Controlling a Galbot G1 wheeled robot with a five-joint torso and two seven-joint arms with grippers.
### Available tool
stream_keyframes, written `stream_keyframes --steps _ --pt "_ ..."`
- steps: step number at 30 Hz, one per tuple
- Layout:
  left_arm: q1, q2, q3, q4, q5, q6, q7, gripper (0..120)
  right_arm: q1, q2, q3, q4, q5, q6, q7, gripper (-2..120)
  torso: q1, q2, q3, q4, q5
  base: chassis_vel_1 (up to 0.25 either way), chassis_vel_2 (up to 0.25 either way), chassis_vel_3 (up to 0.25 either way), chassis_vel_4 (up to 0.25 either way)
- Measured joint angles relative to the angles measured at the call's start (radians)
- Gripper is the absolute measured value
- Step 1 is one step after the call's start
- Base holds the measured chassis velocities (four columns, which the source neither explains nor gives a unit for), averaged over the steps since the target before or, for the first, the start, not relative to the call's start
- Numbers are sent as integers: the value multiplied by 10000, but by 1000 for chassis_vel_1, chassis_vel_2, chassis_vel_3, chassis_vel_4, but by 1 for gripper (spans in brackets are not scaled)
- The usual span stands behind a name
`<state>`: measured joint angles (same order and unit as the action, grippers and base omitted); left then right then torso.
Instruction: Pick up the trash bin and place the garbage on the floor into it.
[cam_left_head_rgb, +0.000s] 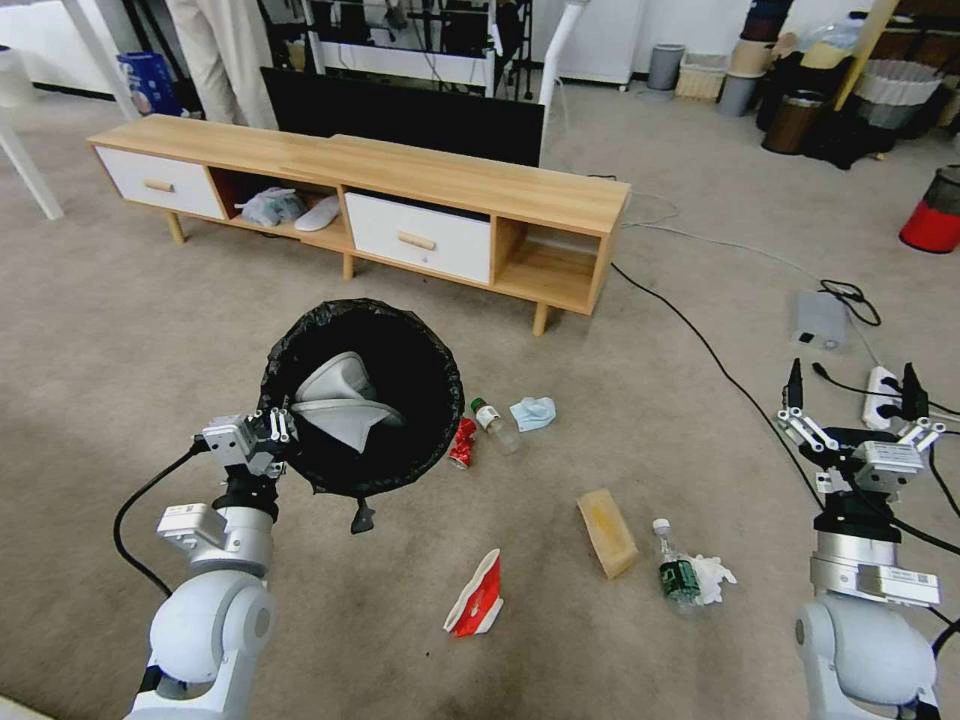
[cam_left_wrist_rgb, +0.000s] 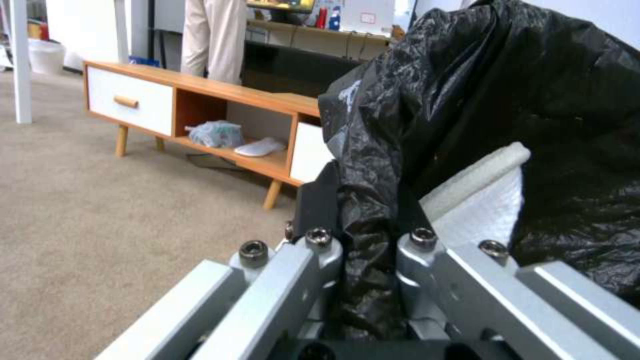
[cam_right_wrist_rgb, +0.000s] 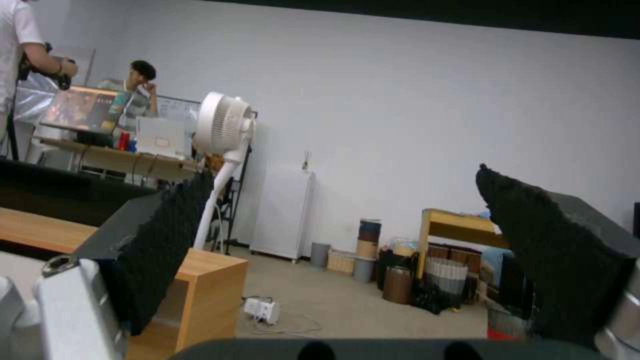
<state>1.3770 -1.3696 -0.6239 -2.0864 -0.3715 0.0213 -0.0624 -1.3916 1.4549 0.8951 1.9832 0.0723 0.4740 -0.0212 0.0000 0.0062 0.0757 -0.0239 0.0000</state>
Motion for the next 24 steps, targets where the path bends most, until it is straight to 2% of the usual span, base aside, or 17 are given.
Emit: stream_keyframes --steps 24 --pt "24 -35 23 -45 -7 79 -12 4 -47 -33 31 75 46 9 -65 100 0 0 0 -1 1 0 0 0 0"
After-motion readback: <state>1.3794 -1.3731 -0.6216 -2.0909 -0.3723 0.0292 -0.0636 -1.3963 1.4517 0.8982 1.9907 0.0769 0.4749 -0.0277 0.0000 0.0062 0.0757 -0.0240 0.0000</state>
